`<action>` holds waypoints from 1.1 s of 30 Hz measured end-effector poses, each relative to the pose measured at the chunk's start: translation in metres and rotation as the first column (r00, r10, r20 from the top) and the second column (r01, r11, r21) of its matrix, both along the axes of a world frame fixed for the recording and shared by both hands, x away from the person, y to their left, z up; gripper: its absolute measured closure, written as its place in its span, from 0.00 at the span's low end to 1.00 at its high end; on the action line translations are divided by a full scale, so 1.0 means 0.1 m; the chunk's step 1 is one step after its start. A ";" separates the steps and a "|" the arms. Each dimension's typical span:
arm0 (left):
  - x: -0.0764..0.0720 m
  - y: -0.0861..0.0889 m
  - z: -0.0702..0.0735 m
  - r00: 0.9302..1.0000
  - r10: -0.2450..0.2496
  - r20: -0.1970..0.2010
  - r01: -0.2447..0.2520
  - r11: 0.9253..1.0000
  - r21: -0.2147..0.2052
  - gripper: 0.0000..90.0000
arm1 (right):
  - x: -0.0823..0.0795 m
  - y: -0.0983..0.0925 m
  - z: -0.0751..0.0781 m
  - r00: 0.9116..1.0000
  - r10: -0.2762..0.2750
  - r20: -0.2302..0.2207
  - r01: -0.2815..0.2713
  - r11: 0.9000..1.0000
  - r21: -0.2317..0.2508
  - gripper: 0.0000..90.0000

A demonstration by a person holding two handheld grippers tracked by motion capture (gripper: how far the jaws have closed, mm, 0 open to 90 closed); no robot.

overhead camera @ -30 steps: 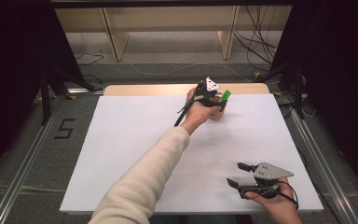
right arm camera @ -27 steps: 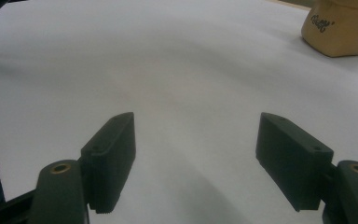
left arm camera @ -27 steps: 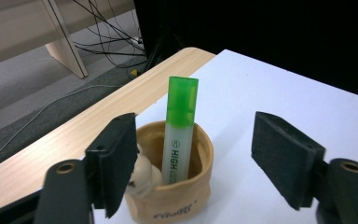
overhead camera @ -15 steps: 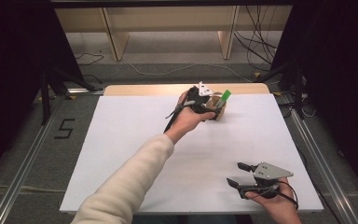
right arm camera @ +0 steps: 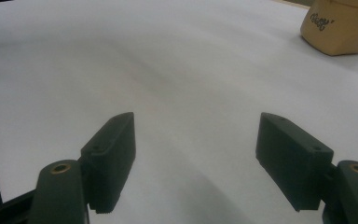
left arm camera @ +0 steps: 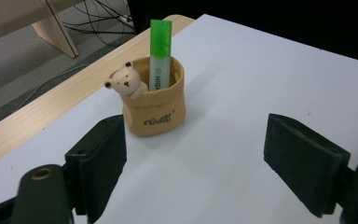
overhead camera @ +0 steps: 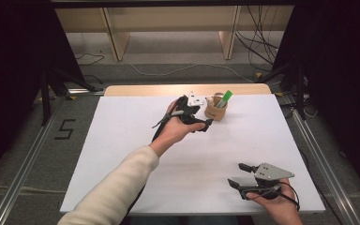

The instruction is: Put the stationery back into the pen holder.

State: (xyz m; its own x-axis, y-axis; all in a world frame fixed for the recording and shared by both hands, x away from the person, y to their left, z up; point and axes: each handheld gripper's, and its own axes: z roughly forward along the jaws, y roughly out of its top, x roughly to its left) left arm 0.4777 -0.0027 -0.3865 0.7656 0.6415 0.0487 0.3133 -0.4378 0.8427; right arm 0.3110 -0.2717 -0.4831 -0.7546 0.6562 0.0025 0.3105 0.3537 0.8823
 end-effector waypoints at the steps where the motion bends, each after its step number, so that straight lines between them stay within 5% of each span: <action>1: -0.02 0.02 0.00 1.000 0.001 0.004 -0.001 1.000 0.002 0.23 | 0.00 0.00 0.00 1.000 0.001 0.003 -0.001 1.000 0.001 0.32; 17: -0.30 0.30 -0.08 0.999 -0.039 -0.006 0.039 0.999 0.027 0.21 | 0.01 0.00 0.00 1.000 0.003 0.004 -0.003 1.000 -0.003 0.32; 33: -0.53 0.63 -0.21 1.000 -0.020 -0.012 0.020 0.999 0.034 0.21 | 0.01 0.01 -0.01 1.000 -0.005 -0.002 0.005 1.000 0.000 0.32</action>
State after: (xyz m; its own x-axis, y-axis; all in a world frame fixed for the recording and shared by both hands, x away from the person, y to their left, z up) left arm 0.4245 0.0603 -0.4073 0.7788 0.6242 0.0613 0.3141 -0.4726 0.8234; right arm 0.3118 -0.2709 -0.4839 -0.7515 0.6597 0.0045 0.3143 0.3521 0.8816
